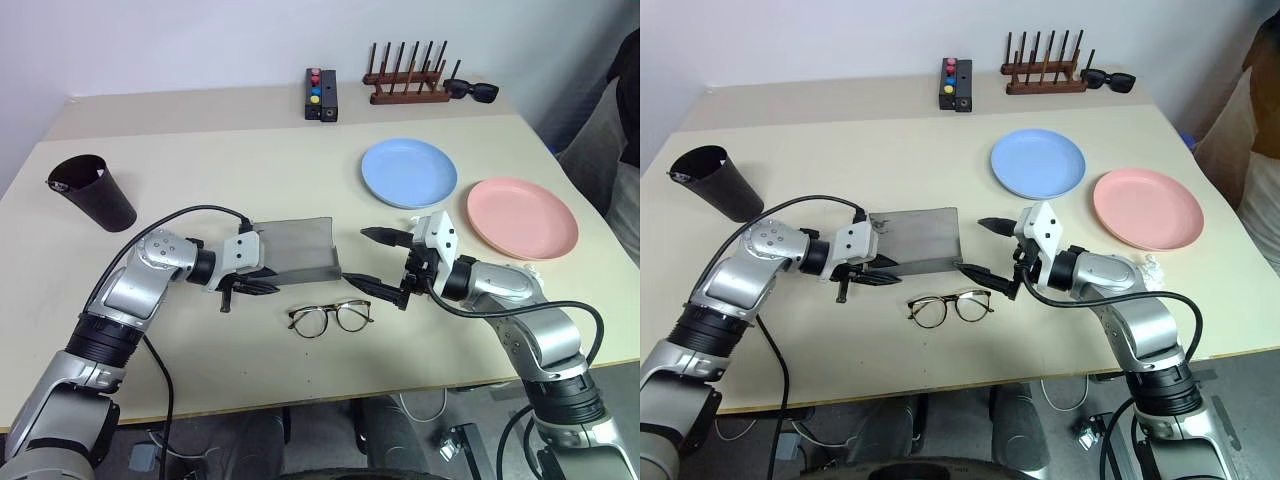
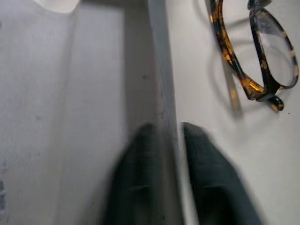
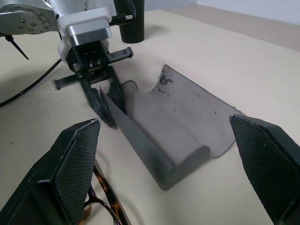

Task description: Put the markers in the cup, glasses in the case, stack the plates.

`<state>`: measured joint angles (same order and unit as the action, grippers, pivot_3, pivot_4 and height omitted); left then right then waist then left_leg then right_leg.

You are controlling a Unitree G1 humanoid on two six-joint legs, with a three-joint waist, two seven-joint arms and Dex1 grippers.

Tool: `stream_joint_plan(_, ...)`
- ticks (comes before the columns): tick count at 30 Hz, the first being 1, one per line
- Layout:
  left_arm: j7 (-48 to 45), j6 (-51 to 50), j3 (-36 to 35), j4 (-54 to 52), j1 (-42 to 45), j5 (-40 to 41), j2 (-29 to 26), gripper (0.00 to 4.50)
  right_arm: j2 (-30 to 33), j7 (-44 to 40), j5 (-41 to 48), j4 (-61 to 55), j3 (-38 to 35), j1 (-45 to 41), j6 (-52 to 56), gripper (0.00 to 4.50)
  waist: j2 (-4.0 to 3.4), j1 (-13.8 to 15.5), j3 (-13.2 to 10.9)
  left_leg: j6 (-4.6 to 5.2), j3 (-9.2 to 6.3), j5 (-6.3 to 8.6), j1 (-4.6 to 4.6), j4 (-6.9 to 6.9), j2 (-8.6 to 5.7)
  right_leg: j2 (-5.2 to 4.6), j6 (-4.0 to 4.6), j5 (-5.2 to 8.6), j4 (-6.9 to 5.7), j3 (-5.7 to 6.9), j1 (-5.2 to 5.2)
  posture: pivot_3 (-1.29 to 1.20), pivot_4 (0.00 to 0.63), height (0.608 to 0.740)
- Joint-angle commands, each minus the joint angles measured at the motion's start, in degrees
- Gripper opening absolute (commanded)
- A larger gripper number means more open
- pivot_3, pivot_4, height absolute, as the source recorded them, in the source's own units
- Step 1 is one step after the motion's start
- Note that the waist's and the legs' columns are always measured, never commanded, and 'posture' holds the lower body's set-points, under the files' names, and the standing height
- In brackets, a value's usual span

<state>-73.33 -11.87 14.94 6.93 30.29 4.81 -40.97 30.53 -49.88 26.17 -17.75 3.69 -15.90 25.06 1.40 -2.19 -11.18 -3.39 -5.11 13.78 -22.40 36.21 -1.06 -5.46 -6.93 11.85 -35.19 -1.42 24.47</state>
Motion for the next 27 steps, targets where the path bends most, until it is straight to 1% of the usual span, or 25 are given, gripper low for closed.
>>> stream_joint_plan(1, 1.59, 0.3, -1.84, -1.01, 0.62, 0.2, -0.24, 1.88, 0.75, -0.07, 0.97, -2.62, -1.56, 0.23, -0.47, 4.5, 0.0, 0.01, 0.0, 0.0, 0.0, 0.0, 0.0, 0.0, 0.0, 0.0, -0.01, -0.01, 0.0, 0.0, 0.0, 0.0, 0.15, 0.734)
stream_joint_plan(6, 1.3, -3.35, -6.32, -3.89, 2.41, 5.51, -0.52, 1.88, 2.48, -0.68, 1.22, -2.74, -2.6, 1.37, -0.15, 4.5, 0.0, 0.08, 0.0, 0.0, 0.0, 0.0, 0.0, 0.0, 0.0, 0.0, -0.02, -0.01, 0.0, 0.0, 0.0, 0.0, 0.15, 0.734)
stream_joint_plan(8, 1.01, -5.71, -8.31, -6.54, 2.84, 8.8, -0.32, 1.88, 3.44, -0.85, 1.23, -2.6, -3.27, 2.09, -0.2, 4.5, 0.0, 0.15, 0.0, 0.0, 0.0, 0.0, -0.01, 0.02, 0.0, 0.0, -0.01, -0.01, 0.0, 0.0, 0.0, 0.0, 0.15, 0.734)
stream_joint_plan(11, 1.39, -9.9, -9.1, -12.84, 2.19, 12.82, 0.35, 2.73, 4.93, -1.24, 0.8, -2.12, -4.64, 3.44, -0.55, 4.5, 0.0, 0.2, 0.0, 0.0, 0.0, 0.0, -0.01, 0.02, 0.0, -0.01, -0.02, 0.0, 0.01, 0.0, -0.01, 0.0, 0.15, 0.734)
stream_joint_plan(14, 1.04, -9.6, -5.02, -18.02, 0.61, 11.84, 0.96, 4.25, 6.22, -1.41, 1.01, -2.17, -6.05, 5.0, -0.52, 4.5, 0.0, 0.22, 0.0, 0.01, 0.0, 0.0, -0.01, 0.01, 0.0, -0.01, -0.02, 0.0, 0.02, 0.0, -0.02, 0.0, 0.15, 0.734)
stream_joint_plan(15, 0.95, -9.9, -4.12, -18.94, 0.41, 11.84, 1.27, 4.43, 6.4, -1.44, 1.03, -2.25, -6.3, 5.34, -0.52, 4.5, 0.0, 0.22, 0.0, 0.01, 0.01, 0.0, 0.0, 0.01, 0.0, -0.01, -0.02, 0.0, 0.02, -0.01, -0.02, 0.0, 0.15, 0.734)
stream_joint_plan(17, 0.79, -9.89, -2.12, -19.62, 0.28, 11.23, 1.89, 4.43, 6.58, -1.41, 1.0, -2.51, -6.54, 5.96, -0.57, 4.5, 0.0, 0.2, 0.0, 0.01, 0.01, 0.0, 0.0, 0.03, 0.0, 0.0, 0.03, 0.02, 0.01, -0.01, -0.02, 0.0, 0.15, 0.734)
stream_joint_plan(19, 0.42, -8.41, 2.51, -18.39, 0.72, 7.98, 3.01, 4.43, 6.75, -0.99, 0.83, -3.3, -6.63, 7.12, -0.57, 4.5, -0.01, 0.18, 0.01, 0.01, 0.01, 0.0, 0.02, 0.02, 0.0, 0.0, 0.11, 0.07, -0.01, -0.01, -0.03, 0.0, 0.15, 0.734)
stream_joint_plan(22, -0.56, -8.07, 7.37, -15.7, 2.13, 6.14, 5.69, 4.43, 6.53, 0.26, 1.03, -5.11, -7.12, 8.78, -0.14, 4.5, -0.01, 0.35, 0.01, 0.01, 0.03, 0.0, 0.02, 0.04, -0.01, 0.0, 0.14, 0.08, 0.0, -0.02, -0.04, 0.0, 0.15, 0.734)
stream_joint_plan(27, -2.23, -6.33, 11.69, -10.47, 4.5, 3.78, 8.64, 4.43, 6.32, 2.4, 1.5, -8.25, -8.36, 11.59, 0.81, 4.5, -0.01, 1.03, 0.01, 0.01, 0.03, 0.01, 0.02, 0.06, -0.01, 0.0, 0.15, 0.09, 0.0, -0.02, -0.04, 0.0, 0.15, 0.734)
